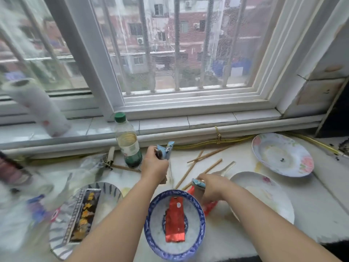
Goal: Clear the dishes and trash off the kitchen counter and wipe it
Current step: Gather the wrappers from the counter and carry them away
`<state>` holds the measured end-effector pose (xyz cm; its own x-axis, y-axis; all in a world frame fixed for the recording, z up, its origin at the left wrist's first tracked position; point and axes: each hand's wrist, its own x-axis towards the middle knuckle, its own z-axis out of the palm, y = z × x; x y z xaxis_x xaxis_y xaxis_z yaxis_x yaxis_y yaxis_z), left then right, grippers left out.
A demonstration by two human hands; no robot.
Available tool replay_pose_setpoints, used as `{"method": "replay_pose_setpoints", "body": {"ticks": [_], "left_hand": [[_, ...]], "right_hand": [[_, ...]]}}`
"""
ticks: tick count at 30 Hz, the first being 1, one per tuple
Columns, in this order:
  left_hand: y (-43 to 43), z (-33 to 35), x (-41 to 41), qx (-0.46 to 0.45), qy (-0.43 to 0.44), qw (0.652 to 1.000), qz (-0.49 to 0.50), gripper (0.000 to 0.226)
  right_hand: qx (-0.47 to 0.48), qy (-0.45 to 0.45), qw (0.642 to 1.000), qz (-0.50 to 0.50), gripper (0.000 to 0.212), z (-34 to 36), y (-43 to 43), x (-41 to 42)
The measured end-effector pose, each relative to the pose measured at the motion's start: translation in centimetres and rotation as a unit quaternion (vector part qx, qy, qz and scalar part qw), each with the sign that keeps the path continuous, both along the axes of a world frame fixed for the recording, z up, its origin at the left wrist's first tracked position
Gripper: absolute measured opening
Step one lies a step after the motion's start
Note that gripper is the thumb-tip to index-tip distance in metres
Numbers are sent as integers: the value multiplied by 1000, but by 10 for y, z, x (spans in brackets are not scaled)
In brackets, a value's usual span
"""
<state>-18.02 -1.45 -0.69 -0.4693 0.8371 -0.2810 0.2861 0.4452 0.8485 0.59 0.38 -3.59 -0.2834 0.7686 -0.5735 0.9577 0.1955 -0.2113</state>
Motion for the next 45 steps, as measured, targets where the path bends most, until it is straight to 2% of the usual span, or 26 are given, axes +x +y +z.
{"method": "replay_pose_setpoints", "body": {"ticks": [2,5,7,9,11,14,16,18,21,23,26,30,35,38,42,45], "left_hand": [[-18,1,9,15,9,1000,13,27],[-48,1,21,20,30,999,3,20],[-66,-1,27,-1,22,1000,2,28],[-82,-6,30,-31,1,999,24,26],[-95,-9,32,-62,-17,997,43,17],[-105,-14,40,-121,-6,993,6,14],[-106,-20,50,-144,41,988,-34,14],[-105,-23,61,-173,118,975,-70,2],[-104,-32,71,-214,206,949,-107,24],[-106,-34,73,-211,228,944,-108,26],[-108,-30,67,-162,208,961,-82,9],[-100,-17,45,-104,173,979,-18,10],[-96,-3,18,-39,39,988,143,14],[-100,1,8,-13,-19,978,209,13],[-111,1,3,-1,-33,968,249,13],[-120,2,-1,7,-42,962,268,9]], "right_hand": [[34,-53,997,40,70,-3,-8,-1],[72,-89,992,57,57,-10,-20,-3],[108,-72,991,43,38,-11,-22,-3],[144,-53,988,33,27,-10,-24,-2],[175,-26,984,19,26,-7,-23,-2],[208,0,978,0,31,4,-20,3],[210,3,978,0,29,9,-19,5],[201,0,980,18,27,9,-21,4],[167,-6,985,51,29,0,-25,2],[141,-11,988,68,31,-9,-27,0],[138,-19,988,67,32,-16,-28,-1],[164,21,986,-10,27,-18,-29,-4],[158,64,979,-113,23,-5,-20,-1],[147,141,965,-164,16,10,-10,3],[171,260,932,-187,11,32,-4,-4],[122,364,902,-199,3,49,-12,-25]]}}
